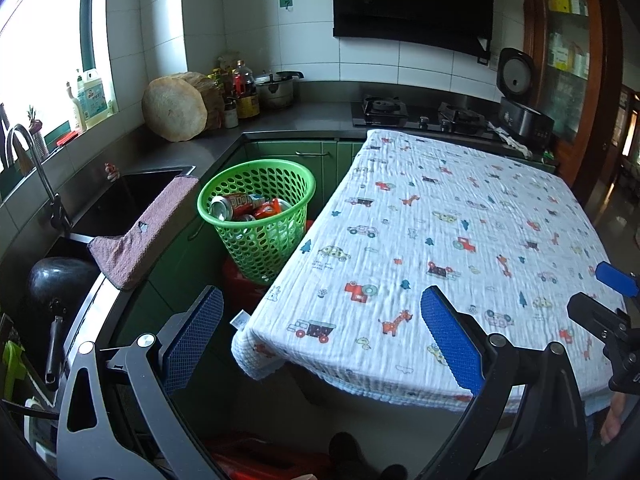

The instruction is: Collect trash

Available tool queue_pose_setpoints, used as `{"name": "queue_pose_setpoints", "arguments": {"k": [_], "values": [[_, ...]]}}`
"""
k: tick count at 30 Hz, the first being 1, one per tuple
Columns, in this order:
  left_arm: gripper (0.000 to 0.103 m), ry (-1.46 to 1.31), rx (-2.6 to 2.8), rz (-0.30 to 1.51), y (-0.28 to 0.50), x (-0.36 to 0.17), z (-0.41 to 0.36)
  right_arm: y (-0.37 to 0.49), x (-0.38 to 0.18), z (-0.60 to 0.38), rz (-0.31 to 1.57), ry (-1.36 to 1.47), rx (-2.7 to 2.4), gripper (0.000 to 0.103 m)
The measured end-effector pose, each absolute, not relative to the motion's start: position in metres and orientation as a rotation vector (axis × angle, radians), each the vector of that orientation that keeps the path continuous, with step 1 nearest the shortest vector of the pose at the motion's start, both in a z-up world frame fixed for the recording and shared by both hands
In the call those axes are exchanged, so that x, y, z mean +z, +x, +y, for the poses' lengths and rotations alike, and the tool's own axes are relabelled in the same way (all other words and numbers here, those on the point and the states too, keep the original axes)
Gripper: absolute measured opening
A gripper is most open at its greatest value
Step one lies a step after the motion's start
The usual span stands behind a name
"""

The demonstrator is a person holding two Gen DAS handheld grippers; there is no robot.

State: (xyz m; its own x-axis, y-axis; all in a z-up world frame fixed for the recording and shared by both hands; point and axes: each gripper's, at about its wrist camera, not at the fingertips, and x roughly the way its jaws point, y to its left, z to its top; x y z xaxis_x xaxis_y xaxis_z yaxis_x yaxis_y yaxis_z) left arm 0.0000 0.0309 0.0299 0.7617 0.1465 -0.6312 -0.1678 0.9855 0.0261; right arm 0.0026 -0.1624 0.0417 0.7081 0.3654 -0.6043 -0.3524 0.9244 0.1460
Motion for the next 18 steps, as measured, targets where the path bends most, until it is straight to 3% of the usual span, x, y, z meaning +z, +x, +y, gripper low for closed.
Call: {"name": "queue_pose_setpoints", "arguments": {"k": [18], "values": [[0.098, -0.034, 0.174, 0.677, -0.0041, 0.0305, 0.0319, 0.0000, 0.0435, -0.1591, 0.672, 0.018, 0.401, 0.096]]}}
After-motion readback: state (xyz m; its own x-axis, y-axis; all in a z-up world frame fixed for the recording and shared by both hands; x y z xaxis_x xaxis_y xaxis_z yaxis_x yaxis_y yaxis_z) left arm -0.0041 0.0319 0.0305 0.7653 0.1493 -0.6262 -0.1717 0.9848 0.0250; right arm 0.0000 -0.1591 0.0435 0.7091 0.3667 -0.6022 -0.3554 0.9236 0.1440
